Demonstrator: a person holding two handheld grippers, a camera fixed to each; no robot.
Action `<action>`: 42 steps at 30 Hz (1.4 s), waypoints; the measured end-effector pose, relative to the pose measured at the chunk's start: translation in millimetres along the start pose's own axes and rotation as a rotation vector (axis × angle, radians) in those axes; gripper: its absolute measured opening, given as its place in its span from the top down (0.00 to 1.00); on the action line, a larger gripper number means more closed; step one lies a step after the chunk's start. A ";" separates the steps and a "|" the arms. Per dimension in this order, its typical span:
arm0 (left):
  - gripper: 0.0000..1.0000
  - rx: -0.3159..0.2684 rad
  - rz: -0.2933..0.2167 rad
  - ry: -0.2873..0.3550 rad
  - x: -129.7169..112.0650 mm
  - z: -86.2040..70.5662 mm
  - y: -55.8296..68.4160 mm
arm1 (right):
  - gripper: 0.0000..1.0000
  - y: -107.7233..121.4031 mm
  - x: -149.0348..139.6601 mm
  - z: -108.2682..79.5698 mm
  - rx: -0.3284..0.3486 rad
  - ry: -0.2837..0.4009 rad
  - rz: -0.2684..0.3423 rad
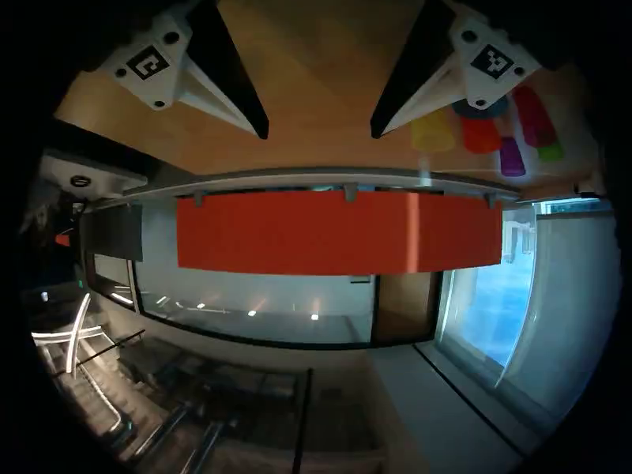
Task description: Pour water
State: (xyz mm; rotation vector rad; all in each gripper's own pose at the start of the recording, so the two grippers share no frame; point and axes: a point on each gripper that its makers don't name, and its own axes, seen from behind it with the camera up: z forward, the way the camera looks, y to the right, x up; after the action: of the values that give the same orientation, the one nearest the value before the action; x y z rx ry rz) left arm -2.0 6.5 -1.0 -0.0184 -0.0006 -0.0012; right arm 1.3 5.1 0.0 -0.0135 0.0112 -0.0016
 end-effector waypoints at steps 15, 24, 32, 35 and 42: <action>0.11 0.000 0.000 0.000 -0.3 -0.5 0.4 | 0.00 -1.0 -0.9 1.9 0.001 -0.011 0.001; 0.11 0.000 0.000 0.000 0.0 -0.6 0.2 | 0.00 -1.1 -1.3 1.5 0.001 -0.012 0.001; 0.11 0.000 0.000 0.000 -0.4 -0.7 0.0 | 0.00 -1.1 -1.5 1.3 0.001 -0.012 0.001; 0.11 0.000 0.000 0.000 -0.4 -0.5 0.1 | 0.00 -1.0 -1.4 1.4 0.001 -0.012 0.001; 0.11 0.000 0.000 0.000 -0.2 0.1 0.6 | 0.00 -1.2 -1.5 1.5 0.001 -0.012 0.001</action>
State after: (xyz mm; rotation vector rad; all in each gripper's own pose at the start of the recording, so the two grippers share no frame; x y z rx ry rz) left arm -2.2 7.0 -0.9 -0.0186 -0.0008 -0.0015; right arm -0.2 3.9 1.6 -0.0129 -0.0004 -0.0004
